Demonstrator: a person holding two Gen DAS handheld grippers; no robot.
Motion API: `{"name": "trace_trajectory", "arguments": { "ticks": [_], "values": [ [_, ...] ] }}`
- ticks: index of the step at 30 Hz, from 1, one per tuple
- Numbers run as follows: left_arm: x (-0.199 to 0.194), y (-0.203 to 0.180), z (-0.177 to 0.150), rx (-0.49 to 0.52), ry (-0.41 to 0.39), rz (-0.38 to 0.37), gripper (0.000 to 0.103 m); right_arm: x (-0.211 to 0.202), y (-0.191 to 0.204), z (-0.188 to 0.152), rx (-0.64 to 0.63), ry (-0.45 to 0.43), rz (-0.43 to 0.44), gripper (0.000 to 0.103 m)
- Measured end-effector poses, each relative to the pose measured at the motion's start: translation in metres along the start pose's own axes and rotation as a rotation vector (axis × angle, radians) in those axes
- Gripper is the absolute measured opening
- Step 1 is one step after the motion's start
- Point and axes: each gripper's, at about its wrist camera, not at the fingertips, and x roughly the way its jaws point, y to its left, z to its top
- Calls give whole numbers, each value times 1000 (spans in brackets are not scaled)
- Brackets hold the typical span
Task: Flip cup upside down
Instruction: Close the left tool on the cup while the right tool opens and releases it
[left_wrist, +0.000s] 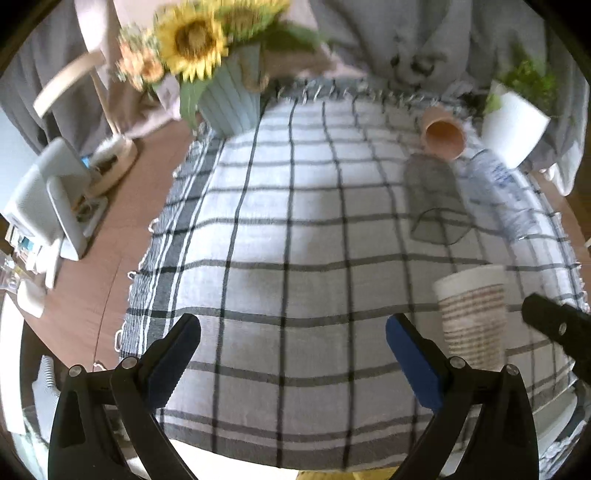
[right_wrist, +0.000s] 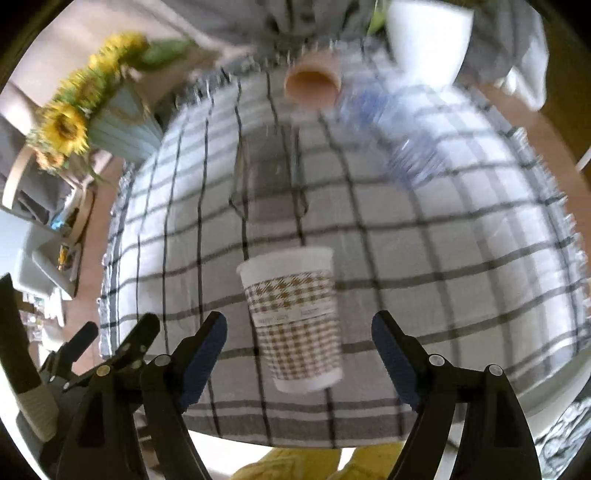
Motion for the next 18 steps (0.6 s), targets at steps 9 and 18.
{"name": "trace_trajectory", "arguments": {
  "ticks": [9,18],
  "values": [
    [-40,-54,-41,29,-204,-35,102,-40,-37,-20,-89,-134,-148,81],
    [-26,-114,-83,82,-307,-17,102,-36,-94,-53,-114,-142,-275,81]
  ]
}}
